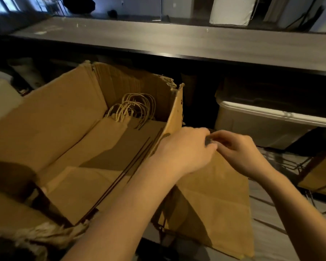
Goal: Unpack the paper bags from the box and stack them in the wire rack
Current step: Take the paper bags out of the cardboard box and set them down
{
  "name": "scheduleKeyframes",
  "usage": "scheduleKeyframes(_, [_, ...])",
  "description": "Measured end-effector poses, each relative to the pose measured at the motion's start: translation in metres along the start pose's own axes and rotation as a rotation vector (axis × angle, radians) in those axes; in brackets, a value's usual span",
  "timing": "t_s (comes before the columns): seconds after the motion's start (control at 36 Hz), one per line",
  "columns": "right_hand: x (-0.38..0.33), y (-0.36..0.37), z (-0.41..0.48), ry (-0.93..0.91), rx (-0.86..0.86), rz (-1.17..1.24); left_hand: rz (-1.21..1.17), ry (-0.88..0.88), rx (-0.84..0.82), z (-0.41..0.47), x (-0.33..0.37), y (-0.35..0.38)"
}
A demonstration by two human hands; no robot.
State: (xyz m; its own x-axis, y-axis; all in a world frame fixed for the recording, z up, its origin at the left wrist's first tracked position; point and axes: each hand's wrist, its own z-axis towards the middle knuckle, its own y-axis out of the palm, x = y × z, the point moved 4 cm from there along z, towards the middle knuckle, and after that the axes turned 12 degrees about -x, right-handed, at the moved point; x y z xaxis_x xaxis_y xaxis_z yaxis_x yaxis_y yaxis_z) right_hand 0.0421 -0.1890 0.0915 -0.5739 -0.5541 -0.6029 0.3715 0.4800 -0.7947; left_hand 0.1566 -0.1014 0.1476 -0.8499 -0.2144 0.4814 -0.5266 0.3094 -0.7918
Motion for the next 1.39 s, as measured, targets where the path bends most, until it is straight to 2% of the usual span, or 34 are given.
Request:
scheduleKeyframes(0.11, [-0.048, -0.014, 0.021, -0.138, 0.053, -0.042, 0.141, 0.007, 0.138, -0.033, -0.002, -0.047])
scheduleKeyframes(0.28, [-0.118, -0.021, 0.048, -0.316, 0.071, -0.147, 0.176, -0.049, 0.267, -0.066, -0.04, -0.105])
scheduleKeyframes(0.47, [-0.173, -0.002, 0.088, -0.419, -0.038, -0.382, 0.224, -0.22, 0.281, -0.075, -0.109, -0.134])
scheduleKeyframes(0.69, [-0.199, 0.047, 0.134, -0.354, -0.25, -0.613, 0.075, -0.32, 0.206, -0.052, -0.183, -0.116])
scheduleKeyframes(0.83, [-0.202, 0.083, 0.161, -0.227, -0.513, -0.76, 0.172, -0.405, 0.105, -0.034, -0.218, -0.099])
scheduleKeyframes(0.92, [-0.2, 0.101, 0.174, -0.184, -0.596, -0.848, 0.227, -0.433, 0.013, -0.026, -0.231, -0.09])
scheduleKeyframes(1.0, [-0.194, 0.119, 0.181, -0.147, -0.665, -0.845, 0.239, -0.437, -0.062, -0.021, -0.238, -0.087])
scheduleKeyframes(1.17, [-0.176, 0.14, 0.179, -0.042, -0.858, -0.784, 0.246, -0.403, -0.031, -0.019, -0.237, -0.093])
scheduleKeyframes(1.31, [-0.166, 0.143, 0.18, -0.025, -0.853, -0.81, 0.28, -0.404, -0.116, -0.015, -0.23, -0.084])
scheduleKeyframes(1.39, [-0.165, 0.145, 0.181, -0.061, -0.763, -0.851, 0.288, -0.424, -0.155, -0.016, -0.231, -0.08])
